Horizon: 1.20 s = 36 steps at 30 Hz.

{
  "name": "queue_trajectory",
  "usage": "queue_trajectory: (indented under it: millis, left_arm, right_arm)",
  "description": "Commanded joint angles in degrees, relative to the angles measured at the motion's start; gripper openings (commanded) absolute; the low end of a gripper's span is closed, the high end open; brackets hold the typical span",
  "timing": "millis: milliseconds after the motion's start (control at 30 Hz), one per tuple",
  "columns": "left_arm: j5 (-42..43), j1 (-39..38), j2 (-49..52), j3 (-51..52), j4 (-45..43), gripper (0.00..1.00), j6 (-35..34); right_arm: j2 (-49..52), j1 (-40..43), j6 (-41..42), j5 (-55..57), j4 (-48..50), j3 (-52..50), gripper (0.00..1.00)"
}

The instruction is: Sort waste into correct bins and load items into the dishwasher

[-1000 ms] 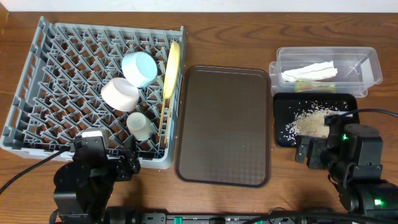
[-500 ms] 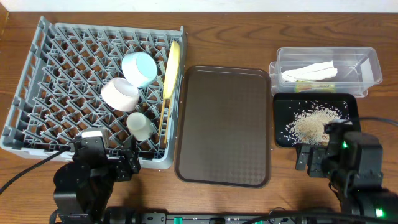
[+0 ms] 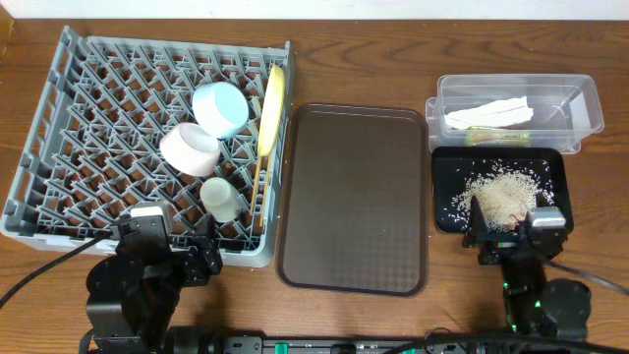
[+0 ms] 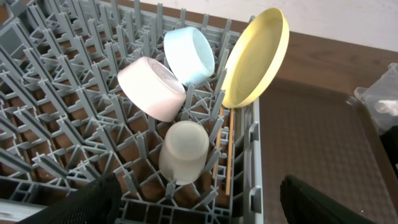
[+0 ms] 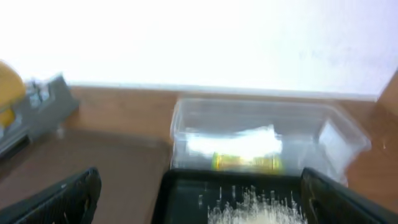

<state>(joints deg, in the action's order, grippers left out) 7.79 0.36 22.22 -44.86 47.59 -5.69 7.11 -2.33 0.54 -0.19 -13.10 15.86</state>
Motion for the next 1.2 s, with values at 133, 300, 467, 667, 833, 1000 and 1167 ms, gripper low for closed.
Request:
queue_trajectory:
  millis: [133, 300, 467, 667, 833, 1000, 1167]
  left_arm:
    - [0.74, 0.15, -0.20, 0.02, -0.09, 0.84, 0.96]
    - [0.74, 0.15, -0.20, 0.02, -0.09, 0.85, 0.96]
    - [0.74, 0.15, -0.20, 0.02, -0.09, 0.85, 0.96]
    - [0.74, 0.15, -0.20, 0.02, -0.09, 0.85, 0.96]
    - [0.74, 0.15, -0.20, 0.02, -0.09, 0.85, 0.96]
    - [0.74, 0.15, -0.20, 0.02, -0.09, 0.85, 0.96]
    - [0.74, 0.15, -0.20, 0.02, -0.09, 0.85, 0.96]
  right_arm:
    - [-5.70, -0.11, -0.35, -0.50, 19.47, -12.85, 0.99]
    - [-6.84, -0.04, -1.38, -0.52, 22.82, -15.56, 0.99]
    - [-6.84, 0.07, -3.63, -0.50, 16.02, -15.54, 0.99]
    - [-6.71, 0.11, -3.43, 0.07, 8.85, -15.54, 0.99]
    - [-6.67, 0.11, -3.41, 0.04, 8.83, -15.54, 0.99]
    - [-6.62, 0.11, -3.41, 0.04, 8.83, -15.54, 0.99]
    - [-6.62, 0.11, -3.41, 0.04, 8.81, -15.54, 0.99]
